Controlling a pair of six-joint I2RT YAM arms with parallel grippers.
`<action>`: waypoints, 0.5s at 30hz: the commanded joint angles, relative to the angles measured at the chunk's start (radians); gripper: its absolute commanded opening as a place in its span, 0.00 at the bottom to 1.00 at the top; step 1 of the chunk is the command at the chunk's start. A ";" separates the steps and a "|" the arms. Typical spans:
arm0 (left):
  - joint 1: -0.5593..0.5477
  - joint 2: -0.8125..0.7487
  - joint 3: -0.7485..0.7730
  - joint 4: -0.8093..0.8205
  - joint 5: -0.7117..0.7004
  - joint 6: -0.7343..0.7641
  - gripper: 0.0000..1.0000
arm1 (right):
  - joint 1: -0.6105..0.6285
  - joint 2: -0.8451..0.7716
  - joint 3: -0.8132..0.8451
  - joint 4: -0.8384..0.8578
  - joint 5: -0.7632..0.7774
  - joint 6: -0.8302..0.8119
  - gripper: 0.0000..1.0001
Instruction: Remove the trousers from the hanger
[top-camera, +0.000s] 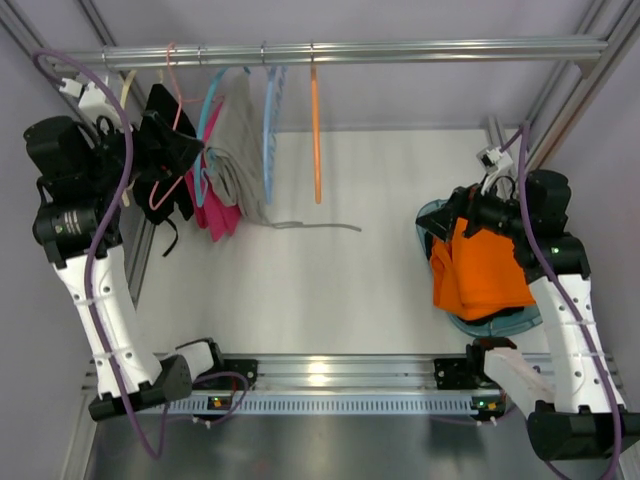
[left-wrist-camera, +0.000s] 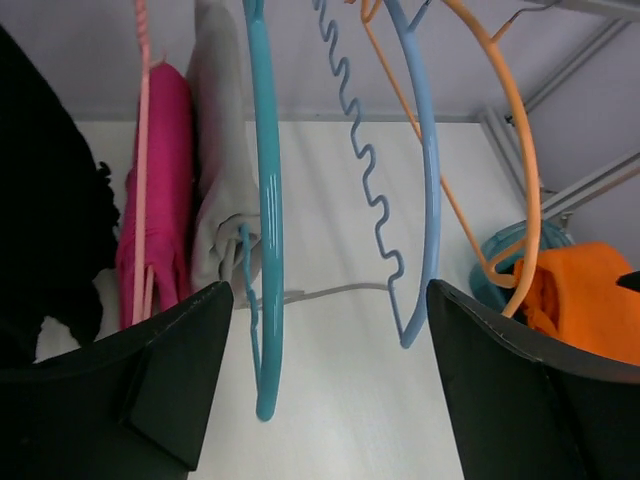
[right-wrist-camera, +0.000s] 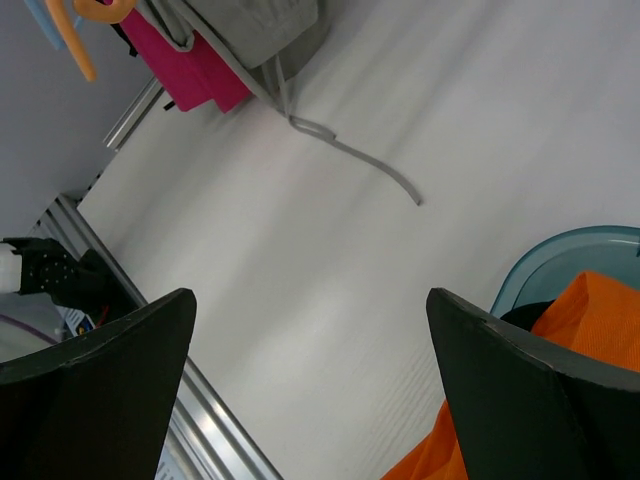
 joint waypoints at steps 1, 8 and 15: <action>0.005 0.048 0.022 0.192 0.161 -0.139 0.84 | -0.017 0.001 0.067 0.011 -0.026 -0.006 0.99; 0.005 0.172 0.057 0.311 0.159 -0.268 0.72 | -0.017 0.008 0.058 0.029 -0.033 0.012 0.99; 0.004 0.250 0.053 0.332 0.185 -0.271 0.66 | -0.015 0.020 0.046 0.047 -0.038 0.026 0.99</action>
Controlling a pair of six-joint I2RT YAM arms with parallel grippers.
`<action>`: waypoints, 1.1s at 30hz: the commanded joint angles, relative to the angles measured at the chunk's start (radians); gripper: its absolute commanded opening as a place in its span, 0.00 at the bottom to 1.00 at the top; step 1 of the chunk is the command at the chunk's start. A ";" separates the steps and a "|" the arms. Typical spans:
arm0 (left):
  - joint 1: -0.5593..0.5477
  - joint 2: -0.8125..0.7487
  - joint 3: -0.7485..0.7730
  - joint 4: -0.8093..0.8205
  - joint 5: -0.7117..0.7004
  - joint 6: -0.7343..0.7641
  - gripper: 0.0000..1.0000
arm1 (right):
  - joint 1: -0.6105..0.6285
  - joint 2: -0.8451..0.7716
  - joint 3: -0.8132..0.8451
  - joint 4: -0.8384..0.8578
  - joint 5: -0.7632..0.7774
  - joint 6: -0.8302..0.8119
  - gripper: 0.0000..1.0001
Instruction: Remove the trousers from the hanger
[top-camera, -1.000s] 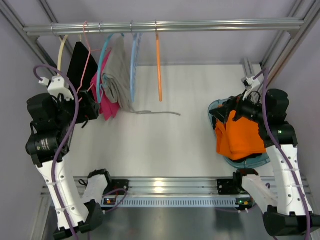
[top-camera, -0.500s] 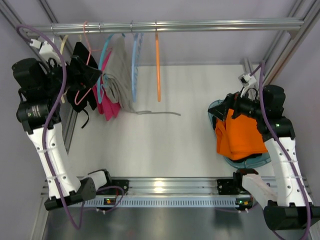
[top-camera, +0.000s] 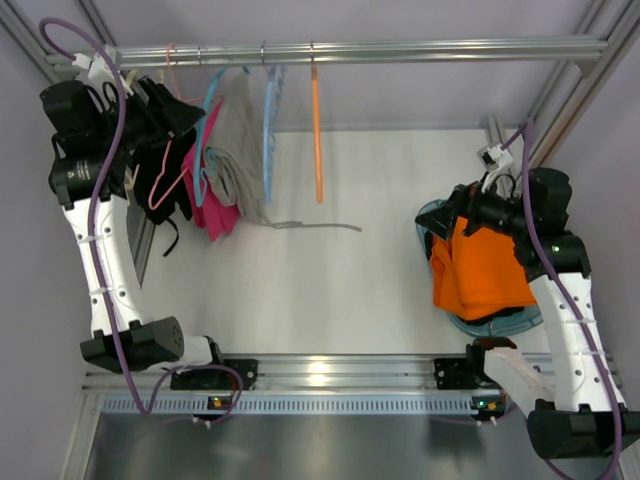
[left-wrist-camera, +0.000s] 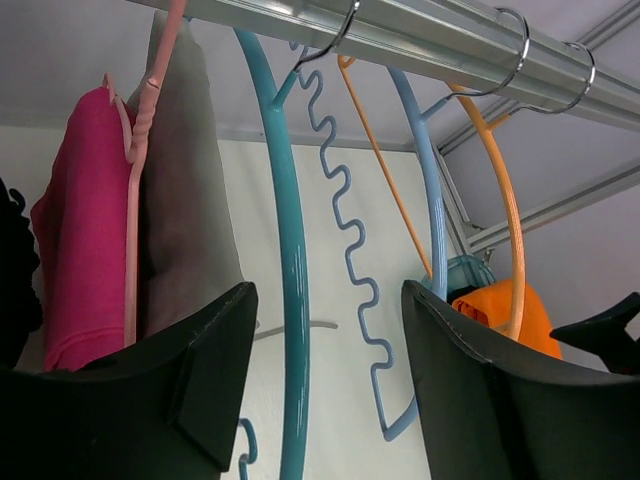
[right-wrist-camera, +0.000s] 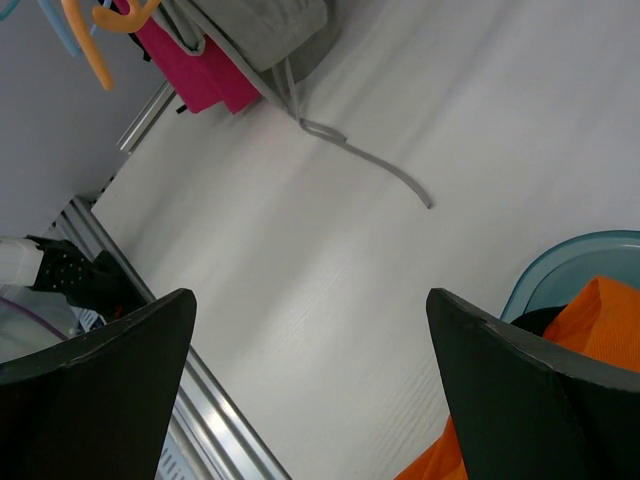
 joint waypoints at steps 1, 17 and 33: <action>0.004 0.029 0.027 0.084 0.053 -0.030 0.65 | -0.015 0.011 0.027 0.044 -0.019 0.006 0.99; -0.079 0.012 -0.174 0.346 0.209 -0.294 0.48 | -0.017 0.022 0.014 0.082 -0.052 0.042 0.99; -0.142 0.034 -0.335 0.783 0.209 -0.659 0.34 | -0.018 0.038 0.013 0.100 -0.062 0.051 0.99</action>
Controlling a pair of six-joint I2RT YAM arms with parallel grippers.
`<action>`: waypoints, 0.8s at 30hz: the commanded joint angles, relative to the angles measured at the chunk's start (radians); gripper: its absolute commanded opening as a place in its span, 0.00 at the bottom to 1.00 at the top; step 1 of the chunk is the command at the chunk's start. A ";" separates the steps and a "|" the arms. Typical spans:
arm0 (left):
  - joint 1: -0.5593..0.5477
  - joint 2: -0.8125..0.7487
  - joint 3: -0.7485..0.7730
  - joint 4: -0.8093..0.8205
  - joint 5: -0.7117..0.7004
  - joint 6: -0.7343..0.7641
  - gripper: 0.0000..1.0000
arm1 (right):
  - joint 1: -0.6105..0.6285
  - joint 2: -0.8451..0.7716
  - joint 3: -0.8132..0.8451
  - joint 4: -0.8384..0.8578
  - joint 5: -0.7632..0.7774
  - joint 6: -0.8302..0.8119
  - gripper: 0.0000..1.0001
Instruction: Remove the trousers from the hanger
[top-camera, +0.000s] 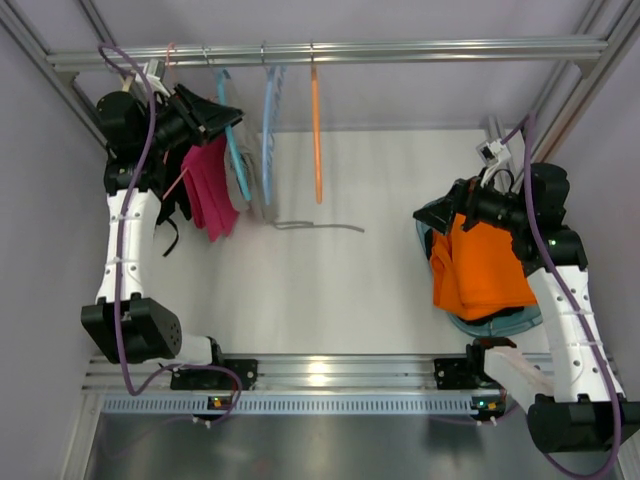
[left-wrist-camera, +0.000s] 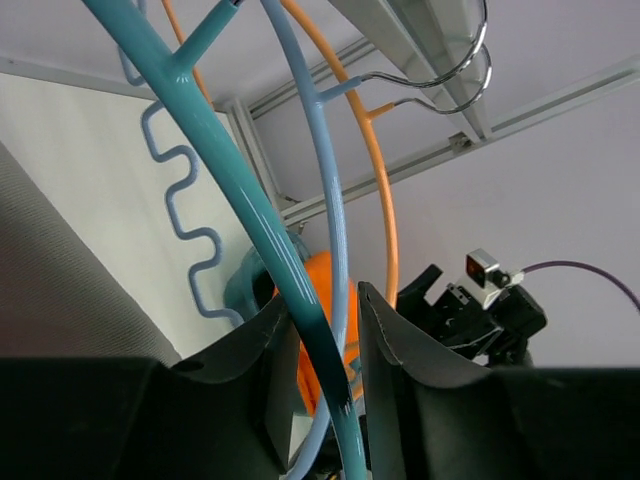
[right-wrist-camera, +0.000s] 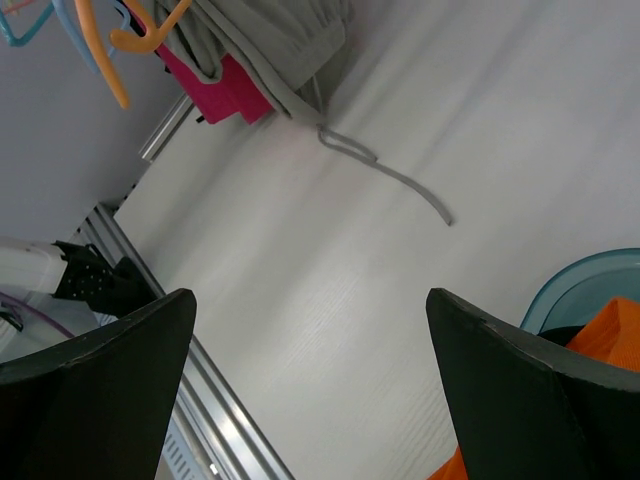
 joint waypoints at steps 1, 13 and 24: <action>-0.007 -0.013 -0.004 0.195 0.003 -0.108 0.33 | -0.014 0.001 0.014 0.040 -0.021 0.002 0.99; -0.015 -0.025 -0.004 0.325 -0.023 -0.168 0.00 | -0.012 0.000 0.009 0.050 -0.030 0.010 0.99; -0.015 -0.075 -0.030 0.430 0.002 0.021 0.00 | -0.014 0.003 0.003 0.053 -0.035 0.005 0.99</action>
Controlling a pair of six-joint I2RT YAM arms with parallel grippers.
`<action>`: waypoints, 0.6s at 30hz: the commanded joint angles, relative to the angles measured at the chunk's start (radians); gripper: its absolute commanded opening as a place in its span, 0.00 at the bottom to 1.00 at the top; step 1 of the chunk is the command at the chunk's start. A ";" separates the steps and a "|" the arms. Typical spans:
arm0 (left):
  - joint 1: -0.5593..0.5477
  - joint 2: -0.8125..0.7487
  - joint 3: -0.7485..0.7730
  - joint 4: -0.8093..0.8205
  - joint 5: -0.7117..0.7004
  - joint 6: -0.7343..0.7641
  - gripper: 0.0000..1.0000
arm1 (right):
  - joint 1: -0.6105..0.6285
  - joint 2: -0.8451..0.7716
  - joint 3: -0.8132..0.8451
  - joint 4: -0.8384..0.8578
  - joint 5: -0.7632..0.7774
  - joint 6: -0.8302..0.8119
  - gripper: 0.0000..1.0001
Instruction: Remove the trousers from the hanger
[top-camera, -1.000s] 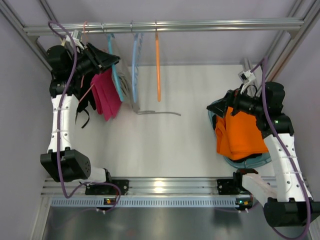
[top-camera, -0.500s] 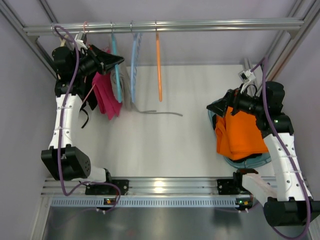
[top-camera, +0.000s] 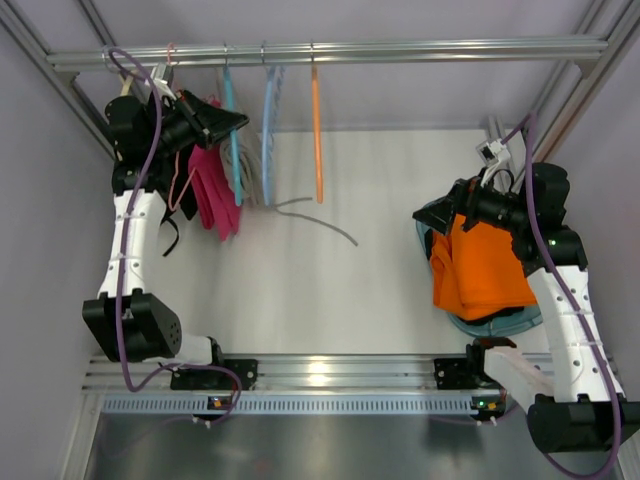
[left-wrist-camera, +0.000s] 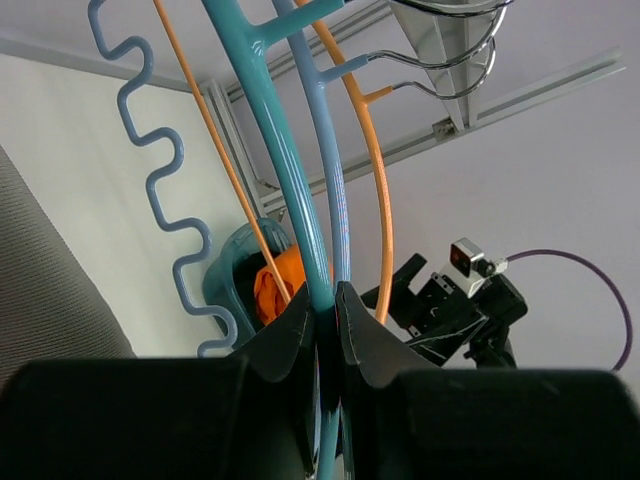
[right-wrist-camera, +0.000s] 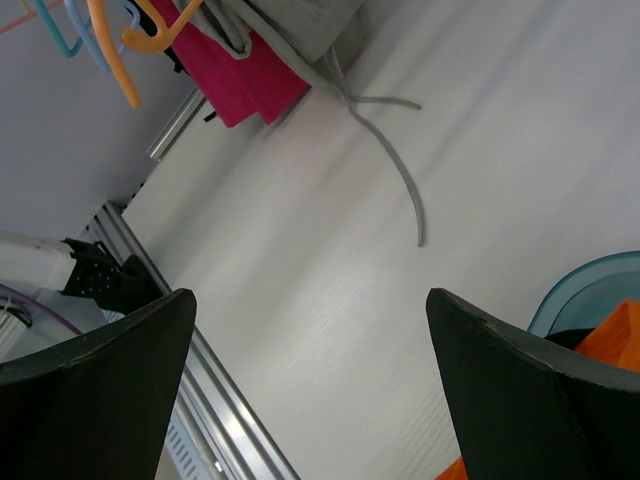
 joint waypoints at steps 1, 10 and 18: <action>0.000 -0.084 0.024 0.322 -0.030 0.135 0.00 | -0.012 0.004 0.004 0.047 -0.021 -0.003 0.99; -0.003 -0.045 -0.078 0.641 -0.007 0.165 0.00 | -0.007 0.009 0.008 0.044 -0.021 -0.015 0.99; -0.027 -0.031 -0.102 0.683 0.018 0.300 0.00 | -0.007 0.004 0.001 0.044 -0.019 -0.015 0.99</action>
